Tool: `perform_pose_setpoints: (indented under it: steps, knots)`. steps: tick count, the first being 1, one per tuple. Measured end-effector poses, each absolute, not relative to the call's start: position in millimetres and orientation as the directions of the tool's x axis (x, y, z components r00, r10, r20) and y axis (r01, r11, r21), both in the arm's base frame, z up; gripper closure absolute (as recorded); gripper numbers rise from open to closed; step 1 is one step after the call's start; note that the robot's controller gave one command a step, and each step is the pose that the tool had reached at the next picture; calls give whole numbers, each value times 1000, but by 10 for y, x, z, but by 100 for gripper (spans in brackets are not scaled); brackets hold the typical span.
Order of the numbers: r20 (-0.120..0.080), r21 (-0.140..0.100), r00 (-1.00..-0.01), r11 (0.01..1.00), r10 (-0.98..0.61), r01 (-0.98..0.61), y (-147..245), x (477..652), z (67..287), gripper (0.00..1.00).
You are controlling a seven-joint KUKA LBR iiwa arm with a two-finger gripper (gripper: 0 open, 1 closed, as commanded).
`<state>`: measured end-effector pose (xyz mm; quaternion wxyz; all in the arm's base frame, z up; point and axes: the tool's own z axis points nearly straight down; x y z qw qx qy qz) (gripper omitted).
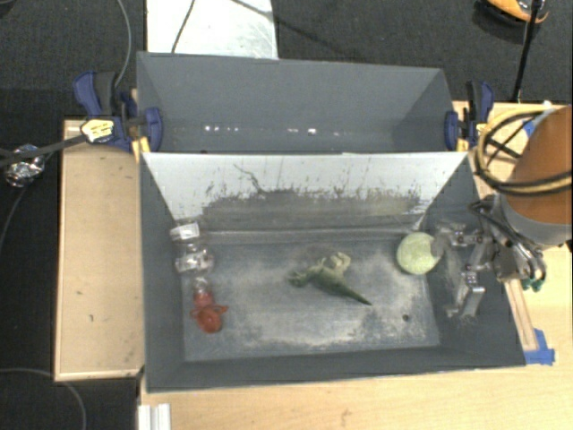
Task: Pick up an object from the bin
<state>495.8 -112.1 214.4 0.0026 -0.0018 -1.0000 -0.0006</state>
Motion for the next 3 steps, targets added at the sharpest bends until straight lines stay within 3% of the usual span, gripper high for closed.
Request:
perform_pose_setpoints:
  steps: [1,2,3]
  knots:
    - [-3,-1,-1000,1000,1,1,-1118,4975,2185,0]
    - [-7,-1,-997,997,78,78,-1051,5052,1876,0]
    - [-6,0,-998,998,64,64,-1026,5292,1487,0]
